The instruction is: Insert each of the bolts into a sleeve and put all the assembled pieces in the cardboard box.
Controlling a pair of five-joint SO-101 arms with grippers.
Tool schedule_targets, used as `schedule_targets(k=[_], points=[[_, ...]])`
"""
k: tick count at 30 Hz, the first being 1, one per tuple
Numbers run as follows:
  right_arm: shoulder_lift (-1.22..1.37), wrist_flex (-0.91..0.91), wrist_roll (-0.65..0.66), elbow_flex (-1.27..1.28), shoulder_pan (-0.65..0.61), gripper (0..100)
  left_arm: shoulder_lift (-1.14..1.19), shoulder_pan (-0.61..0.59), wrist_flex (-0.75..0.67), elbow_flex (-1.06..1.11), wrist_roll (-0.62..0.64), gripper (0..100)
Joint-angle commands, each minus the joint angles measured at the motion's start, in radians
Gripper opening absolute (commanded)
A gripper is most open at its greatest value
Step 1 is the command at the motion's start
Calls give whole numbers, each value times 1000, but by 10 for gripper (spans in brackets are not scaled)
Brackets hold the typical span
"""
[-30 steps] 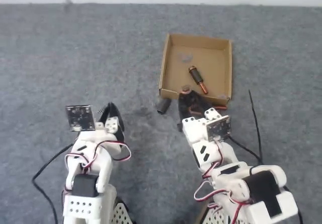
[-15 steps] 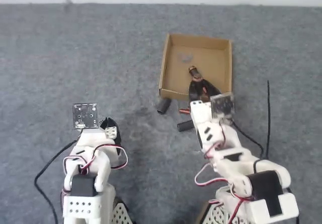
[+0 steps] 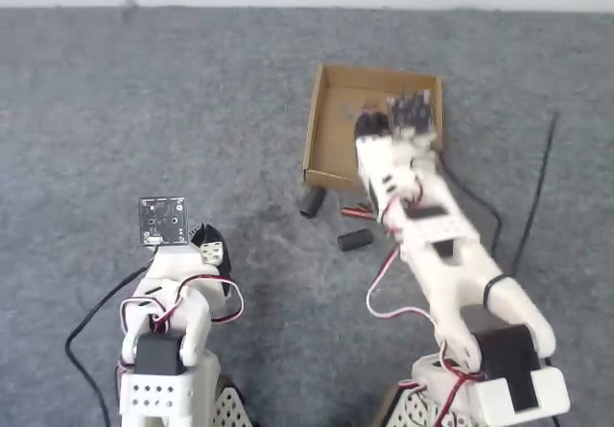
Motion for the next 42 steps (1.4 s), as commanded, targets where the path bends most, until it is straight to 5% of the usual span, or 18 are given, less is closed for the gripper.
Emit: schedule_targets(k=[1, 16, 31, 36, 42], points=[[-38, 231, -2, -256, 33, 6, -23, -5, 3, -13, -8, 11], [243, 791, 153, -661, 68, 6, -23, -5, 5, -13, -8, 11], [503, 820, 259, -833, 77, 9, -23, -6, 6, -13, -9, 11], [493, 820, 264, -841, 76, 108, -23, -6, 6, -13, -9, 11], [437, 828, 259, -835, 76, 4, -23, -6, 6, -13, -9, 11]])
